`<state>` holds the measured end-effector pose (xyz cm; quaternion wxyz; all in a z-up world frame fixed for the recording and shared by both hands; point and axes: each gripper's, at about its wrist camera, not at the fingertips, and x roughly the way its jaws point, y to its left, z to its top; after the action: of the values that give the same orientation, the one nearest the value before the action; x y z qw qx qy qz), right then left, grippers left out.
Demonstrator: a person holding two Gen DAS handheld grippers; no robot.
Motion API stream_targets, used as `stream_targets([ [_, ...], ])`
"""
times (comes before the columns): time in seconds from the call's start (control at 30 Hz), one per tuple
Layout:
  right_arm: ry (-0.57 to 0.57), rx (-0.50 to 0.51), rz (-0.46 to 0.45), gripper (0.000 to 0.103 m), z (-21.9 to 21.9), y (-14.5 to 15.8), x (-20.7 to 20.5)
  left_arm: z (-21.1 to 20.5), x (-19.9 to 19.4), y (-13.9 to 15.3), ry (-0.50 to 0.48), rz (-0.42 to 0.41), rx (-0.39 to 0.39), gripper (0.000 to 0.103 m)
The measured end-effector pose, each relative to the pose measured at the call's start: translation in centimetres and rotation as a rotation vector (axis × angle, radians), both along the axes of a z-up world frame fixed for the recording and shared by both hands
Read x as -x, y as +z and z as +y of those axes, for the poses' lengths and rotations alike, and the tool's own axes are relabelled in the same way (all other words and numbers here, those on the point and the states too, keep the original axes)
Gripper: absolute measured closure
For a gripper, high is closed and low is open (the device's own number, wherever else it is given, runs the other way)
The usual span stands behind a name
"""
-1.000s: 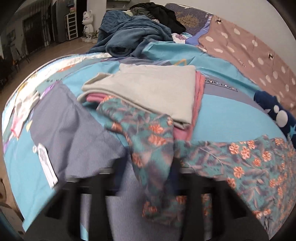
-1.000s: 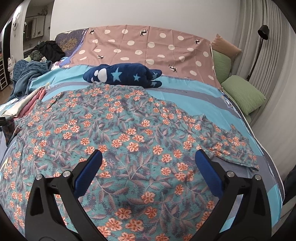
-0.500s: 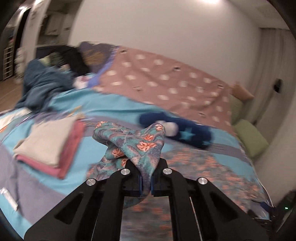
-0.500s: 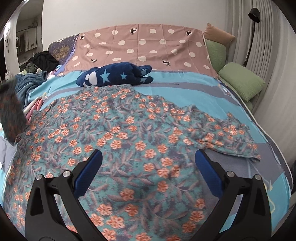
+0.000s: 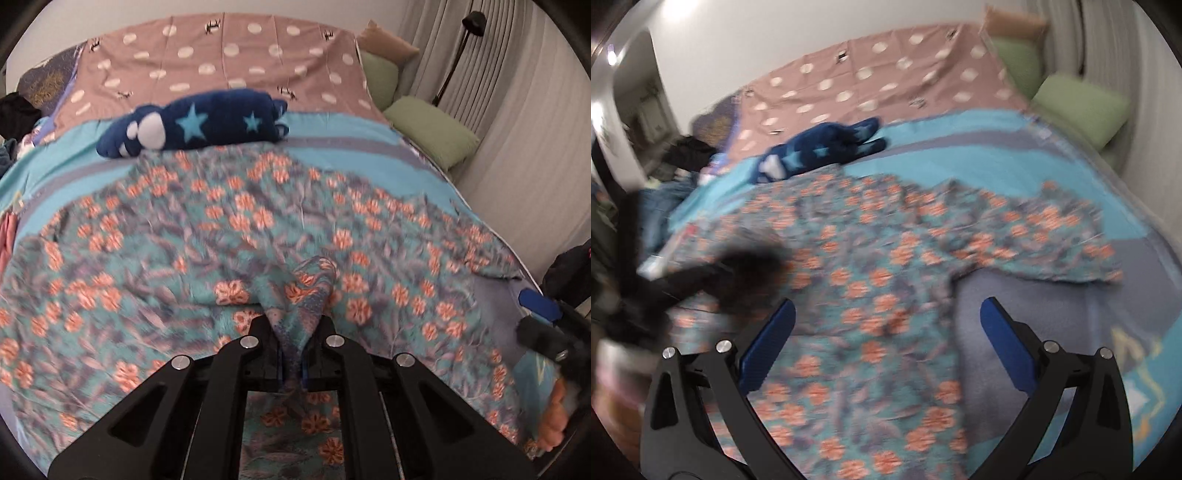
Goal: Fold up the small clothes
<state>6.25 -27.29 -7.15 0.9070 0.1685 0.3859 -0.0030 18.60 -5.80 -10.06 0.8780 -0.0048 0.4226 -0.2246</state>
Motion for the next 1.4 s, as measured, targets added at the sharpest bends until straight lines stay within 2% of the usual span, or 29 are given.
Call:
stream_targets([
  [0.13, 0.113, -0.209, 0.063, 0.004, -0.2, 0.0, -3.7, 0.3, 0.5, -0.3, -0.004, -0.003, -0.008, 0.097],
  [0.2, 0.190, -0.297, 0.121, 0.021, 0.3, -0.6, -6.8, 0.2, 0.5, -0.1, -0.005, -0.002, -0.004, 0.097],
  [0.27, 0.249, -0.370, 0.184, 0.033, 1.0, -1.5, -9.7, 0.2, 0.6, -0.1, -0.004, 0.001, 0.006, 0.097],
  [0.3, 0.263, -0.393, 0.207, 0.035, 1.4, -2.1, -10.7, 0.5, 0.7, 0.0, -0.004, 0.003, 0.018, 0.097],
  [0.4, 0.284, -0.462, 0.305, 0.034, 2.7, -3.9, -13.8, 1.2, 0.9, 0.1, -0.005, 0.003, 0.054, 0.097],
  [0.53, 0.336, -0.661, 0.432, 0.033, 4.8, -6.9, -16.0, 2.4, 0.8, 0.2, -0.008, 0.011, 0.138, 0.097],
  [0.6, 0.366, -0.714, 0.463, 0.023, 5.9, -7.7, -17.1, 2.7, 0.9, -0.1, -0.022, 0.024, 0.171, 0.097],
  [0.7, 0.377, -0.754, 0.466, 0.021, 6.9, -7.8, -19.1, 2.5, 0.8, -0.5, -0.031, 0.034, 0.168, 0.097],
  [0.73, 0.370, -0.754, 0.459, 0.021, 6.9, -7.5, -19.5, 2.4, 0.8, -0.7, -0.031, 0.037, 0.165, 0.097],
  [0.77, 0.364, -0.734, 0.443, 0.028, 7.2, -7.1, -19.9, 2.4, 0.7, -0.8, -0.029, 0.041, 0.165, 0.097],
  [0.8, 0.362, -0.702, 0.429, 0.054, 7.4, -6.7, -20.2, 2.4, 0.6, -0.9, -0.026, 0.047, 0.169, 0.097],
  [0.87, 0.359, -0.563, 0.373, 0.096, 7.9, -5.2, -20.1, 2.6, 0.5, -0.9, -0.021, 0.049, 0.173, 0.097],
  [0.9, 0.342, -0.514, 0.310, 0.096, 7.7, -3.8, -19.5, 2.6, 0.5, -0.7, -0.018, 0.043, 0.174, 0.094],
  [0.97, 0.328, -0.454, 0.217, 0.096, 6.9, -2.1, -18.5, 2.6, 0.5, -0.2, -0.011, 0.025, 0.167, 0.079],
  [1.0, 0.316, -0.414, 0.146, 0.096, 6.3, -0.4, -17.5, 2.7, 0.7, 0.1, 0.007, 0.006, 0.152, 0.058],
  [1.03, 0.296, -0.384, 0.089, 0.096, 5.4, 0.8, -16.7, 2.8, 0.8, 0.4, 0.023, -0.012, 0.144, 0.048],
  [1.1, 0.261, -0.338, 0.019, 0.096, 3.9, 2.2, -15.7, 3.1, 1.2, 1.3, 0.045, -0.060, 0.109, 0.047],
  [1.17, 0.205, -0.279, -0.008, 0.096, 2.0, 2.7, -14.7, 3.8, 1.7, 2.0, 0.064, -0.096, 0.064, 0.043],
  [1.3, 0.095, -0.201, 0.050, 0.096, -1.8, 0.4, -13.6, 6.4, 2.8, 2.2, 0.132, -0.147, -0.066, 0.039],
  [1.4, 0.077, -0.231, 0.109, 0.095, -2.9, -2.9, -13.2, 10.1, 3.4, 1.2, 0.230, -0.129, -0.155, 0.039],
])
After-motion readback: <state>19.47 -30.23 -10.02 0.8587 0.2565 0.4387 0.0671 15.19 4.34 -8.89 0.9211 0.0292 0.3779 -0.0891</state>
